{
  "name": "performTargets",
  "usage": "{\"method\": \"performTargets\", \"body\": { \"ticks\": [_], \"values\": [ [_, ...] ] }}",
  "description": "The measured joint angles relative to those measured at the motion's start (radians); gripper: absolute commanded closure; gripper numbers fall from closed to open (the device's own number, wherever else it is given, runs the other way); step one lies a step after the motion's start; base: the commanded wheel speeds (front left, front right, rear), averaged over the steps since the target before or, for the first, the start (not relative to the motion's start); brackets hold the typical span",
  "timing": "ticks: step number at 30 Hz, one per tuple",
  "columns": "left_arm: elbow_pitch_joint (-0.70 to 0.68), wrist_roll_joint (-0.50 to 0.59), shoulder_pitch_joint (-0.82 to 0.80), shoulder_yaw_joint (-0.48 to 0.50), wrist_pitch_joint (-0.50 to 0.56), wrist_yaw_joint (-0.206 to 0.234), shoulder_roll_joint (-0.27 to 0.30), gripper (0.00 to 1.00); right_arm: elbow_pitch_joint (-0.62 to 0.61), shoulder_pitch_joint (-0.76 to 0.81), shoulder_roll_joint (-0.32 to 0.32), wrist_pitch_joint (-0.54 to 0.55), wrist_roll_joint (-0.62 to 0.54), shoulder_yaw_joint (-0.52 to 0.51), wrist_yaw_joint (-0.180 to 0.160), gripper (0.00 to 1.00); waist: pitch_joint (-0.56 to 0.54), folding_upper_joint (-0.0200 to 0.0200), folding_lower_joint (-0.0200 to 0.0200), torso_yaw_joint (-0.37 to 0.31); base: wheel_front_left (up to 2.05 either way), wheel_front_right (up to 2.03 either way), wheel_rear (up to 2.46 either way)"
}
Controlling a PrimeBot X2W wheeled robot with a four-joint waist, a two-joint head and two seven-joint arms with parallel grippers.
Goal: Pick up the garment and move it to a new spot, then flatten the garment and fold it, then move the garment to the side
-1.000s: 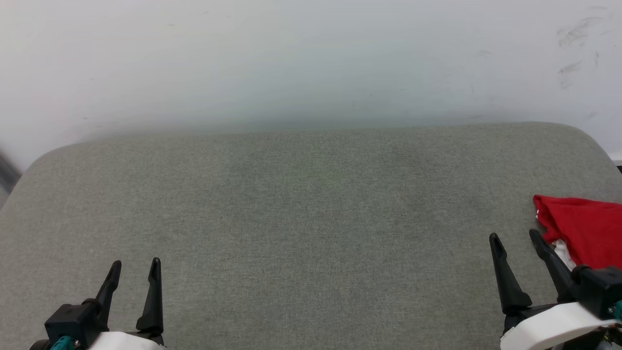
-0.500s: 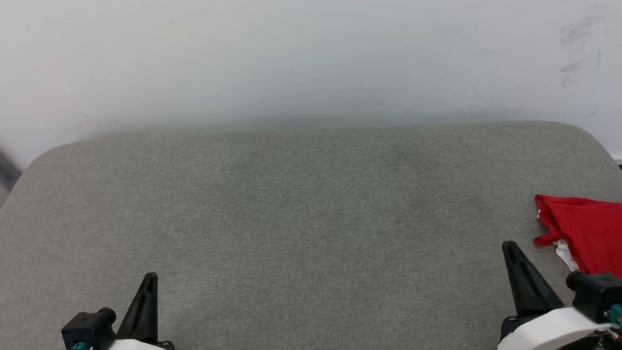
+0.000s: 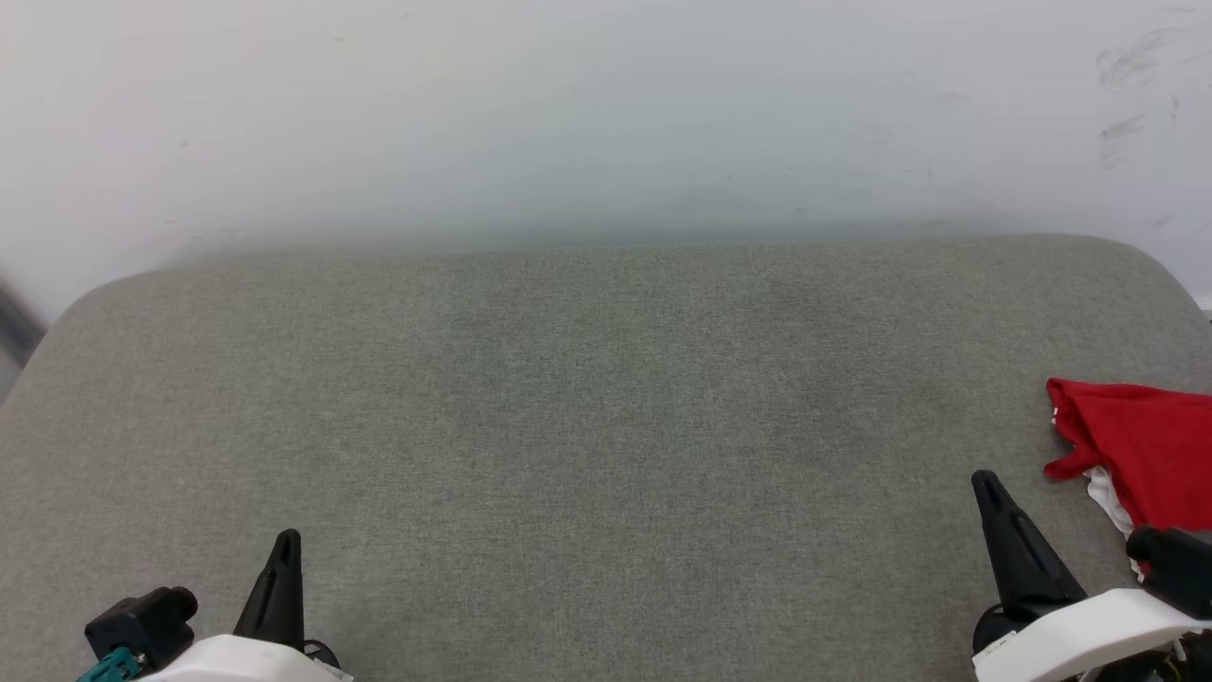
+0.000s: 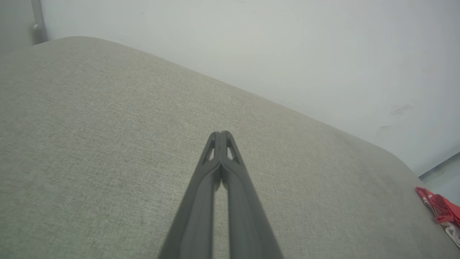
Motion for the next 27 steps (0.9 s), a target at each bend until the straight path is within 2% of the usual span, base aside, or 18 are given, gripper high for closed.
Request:
{"method": "performTargets", "body": {
  "ticks": [10,11,27],
  "values": [
    [0.026,-0.120,-0.031,0.038,0.038,-0.031,-0.042,1.00,0.047,-0.025,-0.001,-0.001,0.168,-0.004,0.000,1.00,0.003,0.0000,0.0000,0.003,0.00,0.00,0.00],
    [0.040,-0.196,-0.046,0.065,0.065,-0.051,-0.066,1.00,0.077,-0.046,-0.002,-0.001,0.272,-0.009,0.000,1.00,0.006,0.0000,0.0000,0.005,0.00,0.00,0.00],
    [0.065,-0.351,-0.077,0.116,0.116,-0.092,-0.118,1.00,0.138,-0.085,-0.002,-0.001,0.486,-0.019,0.000,1.00,0.011,0.0000,0.0000,0.010,0.00,0.00,0.00]
  ]
}}
